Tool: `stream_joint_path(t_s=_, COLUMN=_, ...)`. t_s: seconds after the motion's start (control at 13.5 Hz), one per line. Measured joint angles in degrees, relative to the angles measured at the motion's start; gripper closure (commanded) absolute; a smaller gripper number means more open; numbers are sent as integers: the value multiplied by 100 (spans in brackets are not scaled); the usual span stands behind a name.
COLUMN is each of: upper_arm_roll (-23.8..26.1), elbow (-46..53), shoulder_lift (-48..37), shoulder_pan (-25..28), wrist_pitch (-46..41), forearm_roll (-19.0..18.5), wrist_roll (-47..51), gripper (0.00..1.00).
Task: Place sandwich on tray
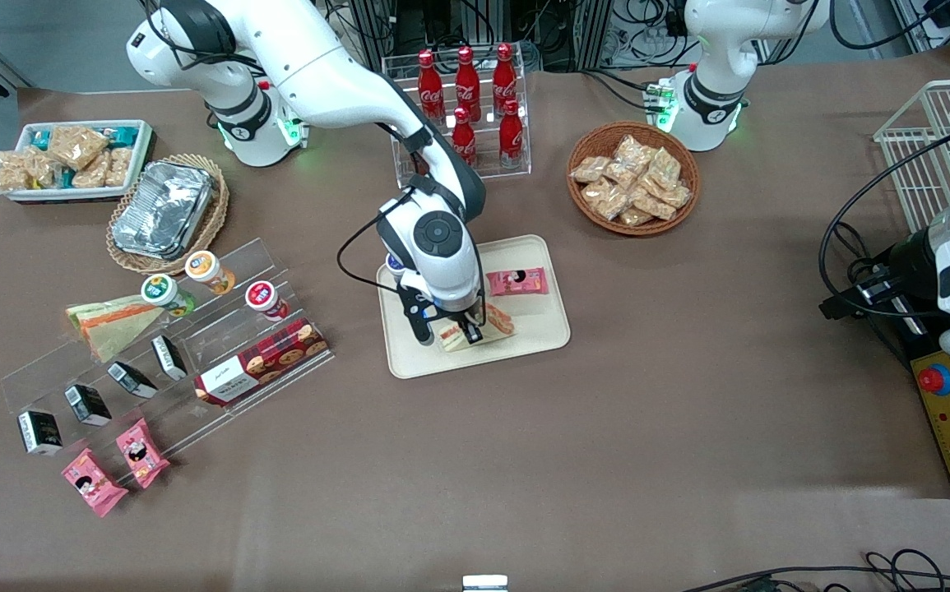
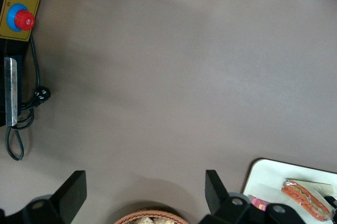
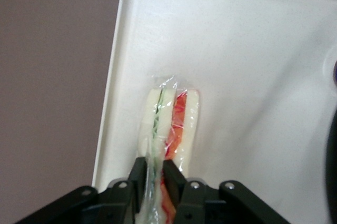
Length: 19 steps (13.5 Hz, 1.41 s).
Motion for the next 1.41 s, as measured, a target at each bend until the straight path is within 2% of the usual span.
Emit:
stream_joint_path(t_s=0.44, upper_arm_roll=-111, elbow=280, shoulder_lift=-240, shoulder_pan=-168, wrist_pitch=-196, forearm_roll=-7, wrist_roll=-218, gripper=0)
stream_joint_path(t_s=0.74, upper_arm_roll=-125, elbow=508, shoulder_lift=-988, shoulder_pan=-302, wrist_pitch=-1305, forearm_roll=-9, wrist_roll=-1071, gripper=0)
stream_joint_path(t_s=1.11, upper_arm_roll=-139, elbow=538, shoulder_lift=-2335, shoulder_pan=-652, wrist_pitch=-2749, forearm_roll=-61, wrist_roll=-3494, gripper=0)
stream_joint_path(t_s=1.19, upper_arm_roll=-140, elbow=538, shoulder_lift=-2560, shoulder_pan=-739, wrist_pitch=-3023, forearm_roll=-187, wrist_roll=-4072, gripper=0)
stream_joint_path(t_s=1.41, upper_arm_roll=-103, elbow=534, shoulder_lift=-3154, shoulder_pan=-1156, wrist_pitch=-3701, forearm_roll=-895, wrist_roll=-5964, gripper=0)
